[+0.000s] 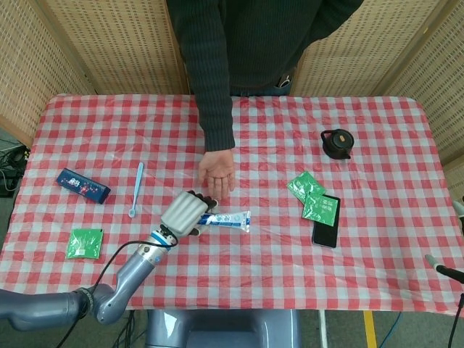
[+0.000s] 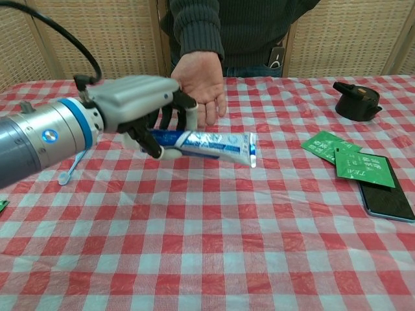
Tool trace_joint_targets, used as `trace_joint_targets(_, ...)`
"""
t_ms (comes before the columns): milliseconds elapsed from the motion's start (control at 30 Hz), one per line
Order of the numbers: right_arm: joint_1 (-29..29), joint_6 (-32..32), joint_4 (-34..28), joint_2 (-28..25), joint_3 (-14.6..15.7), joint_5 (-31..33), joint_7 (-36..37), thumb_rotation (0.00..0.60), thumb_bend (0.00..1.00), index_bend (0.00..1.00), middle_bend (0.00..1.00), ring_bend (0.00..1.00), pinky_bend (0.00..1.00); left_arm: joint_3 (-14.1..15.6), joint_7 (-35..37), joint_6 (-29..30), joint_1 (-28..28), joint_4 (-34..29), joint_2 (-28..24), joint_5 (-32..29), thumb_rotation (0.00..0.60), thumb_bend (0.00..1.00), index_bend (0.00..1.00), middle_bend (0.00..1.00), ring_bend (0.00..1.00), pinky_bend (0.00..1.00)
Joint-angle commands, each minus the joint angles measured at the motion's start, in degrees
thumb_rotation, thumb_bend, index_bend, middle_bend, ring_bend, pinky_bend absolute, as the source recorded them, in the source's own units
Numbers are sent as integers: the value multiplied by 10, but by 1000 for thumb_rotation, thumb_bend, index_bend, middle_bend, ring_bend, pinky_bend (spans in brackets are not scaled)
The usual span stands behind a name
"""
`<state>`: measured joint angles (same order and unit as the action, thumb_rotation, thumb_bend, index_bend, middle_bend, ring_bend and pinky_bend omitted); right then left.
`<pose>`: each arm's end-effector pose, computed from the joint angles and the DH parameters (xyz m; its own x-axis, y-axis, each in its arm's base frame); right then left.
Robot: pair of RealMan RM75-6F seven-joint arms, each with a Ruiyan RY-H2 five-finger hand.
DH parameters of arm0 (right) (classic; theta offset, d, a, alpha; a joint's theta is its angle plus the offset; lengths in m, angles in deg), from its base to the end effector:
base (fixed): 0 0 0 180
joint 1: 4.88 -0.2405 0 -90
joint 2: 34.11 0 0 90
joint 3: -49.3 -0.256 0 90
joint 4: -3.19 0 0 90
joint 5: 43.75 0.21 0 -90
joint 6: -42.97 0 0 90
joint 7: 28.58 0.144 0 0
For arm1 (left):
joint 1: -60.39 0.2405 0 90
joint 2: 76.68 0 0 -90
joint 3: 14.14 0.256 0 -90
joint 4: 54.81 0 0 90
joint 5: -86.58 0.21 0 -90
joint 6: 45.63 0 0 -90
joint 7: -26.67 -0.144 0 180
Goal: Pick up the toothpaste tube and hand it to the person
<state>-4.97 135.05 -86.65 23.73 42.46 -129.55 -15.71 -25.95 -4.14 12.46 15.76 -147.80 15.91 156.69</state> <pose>-0.3250 -0.1674 0.2251 0.3281 0.1679 0.9296 -0.9444 0.0352 0.3270 -0.0722 0.3121 -0.0303 0.4841 0.1347 0.8646 0.7484 -0.5757 -0.3294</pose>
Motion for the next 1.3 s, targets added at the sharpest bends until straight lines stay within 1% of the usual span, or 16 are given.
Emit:
trace_joint_targets(33, 1, 1, 0, -1, 0, 0, 2, 600, 0, 0, 0, 0, 0, -22, 22, 18, 9, -27, -29, 0, 600, 380, 697, 525, 548, 555)
trace_joint_targets(167, 0, -2, 1, -1, 0, 0, 4, 600, 0, 0, 0, 0, 0, -48, 20, 28, 5, -31, -50, -19, 600, 373, 697, 526, 549, 556)
trace_joint_targets(300, -1, -3, 1, -2, 0, 1, 5, 600, 0, 0, 0, 0, 0, -79, 1, 34, -10, -11, -43, -70, 600, 372, 697, 526, 549, 556)
trace_joint_targets(400, -2, -6, 1, -2, -1, 3, 7, 600, 0, 0, 0, 0, 0, -92, -10, 36, -23, 9, -27, -99, 600, 368, 695, 526, 549, 556)
trace_joint_targets(533, -3, -10, 4, -3, -2, 8, 11, 600, 0, 0, 0, 0, 0, -94, -27, 28, -48, 42, -3, -122, 600, 348, 678, 519, 548, 554)
trace_joint_targets(600, -4, -12, 5, -3, -3, 9, 13, 600, 0, 0, 0, 0, 0, -95, -27, 24, -56, 52, 4, -129, 600, 255, 589, 443, 495, 529)
trace_joint_targets(633, -4, -12, 5, -3, -3, 10, 14, 600, 0, 0, 0, 0, 0, -94, -21, 20, -58, 52, 5, -130, 600, 159, 467, 341, 405, 475)
trace_joint_targets(667, -4, -12, 5, -4, -4, 11, 16, 600, 0, 0, 0, 0, 0, -93, -6, 13, -59, 49, 5, -128, 600, 95, 367, 258, 323, 421)
trace_joint_targets(700, -4, -12, 6, -4, -4, 12, 17, 600, 0, 0, 0, 0, 0, -93, 9, 8, -59, 45, 3, -123, 600, 30, 212, 135, 195, 321)
trace_joint_targets(733, -4, -12, 6, -5, -5, 13, 18, 600, 0, 0, 0, 0, 0, -92, 23, 7, -58, 42, 0, -115, 600, 3, 92, 51, 90, 214)
trace_joint_targets(767, -3, -13, 6, -5, -4, 13, 19, 600, 0, 0, 0, 0, 0, -93, 41, 11, -56, 36, -2, -101, 600, 0, 27, 10, 30, 127)
trace_joint_targets(800, -3, -14, 6, -5, -4, 13, 19, 600, 0, 0, 0, 0, 0, -92, 52, 16, -53, 33, -3, -90, 600, 0, 6, 0, 9, 80)
trace_joint_targets(867, -3, -13, 6, -5, -4, 12, 20, 600, 0, 0, 0, 0, 0, -90, 74, 23, -48, 28, -8, -71, 600, 0, 0, 0, 0, 8)
trace_joint_targets(1133, -1, -7, 3, -5, -1, 5, 16, 600, 0, 0, 0, 0, 0, -90, 117, 63, -30, -20, -50, -11, 600, 0, 0, 0, 0, 0)
trace_joint_targets(1233, -1, -7, 2, -5, 0, 3, 14, 600, 0, 0, 0, 0, 0, -89, 133, 92, -12, -56, -85, 29, 600, 0, 0, 0, 0, 0)
trace_joint_targets(1300, -1, -6, 0, -5, 1, 1, 13, 600, 0, 0, 0, 0, 0, -77, 135, 126, 18, -94, -134, 65, 600, 0, 0, 0, 0, 0)
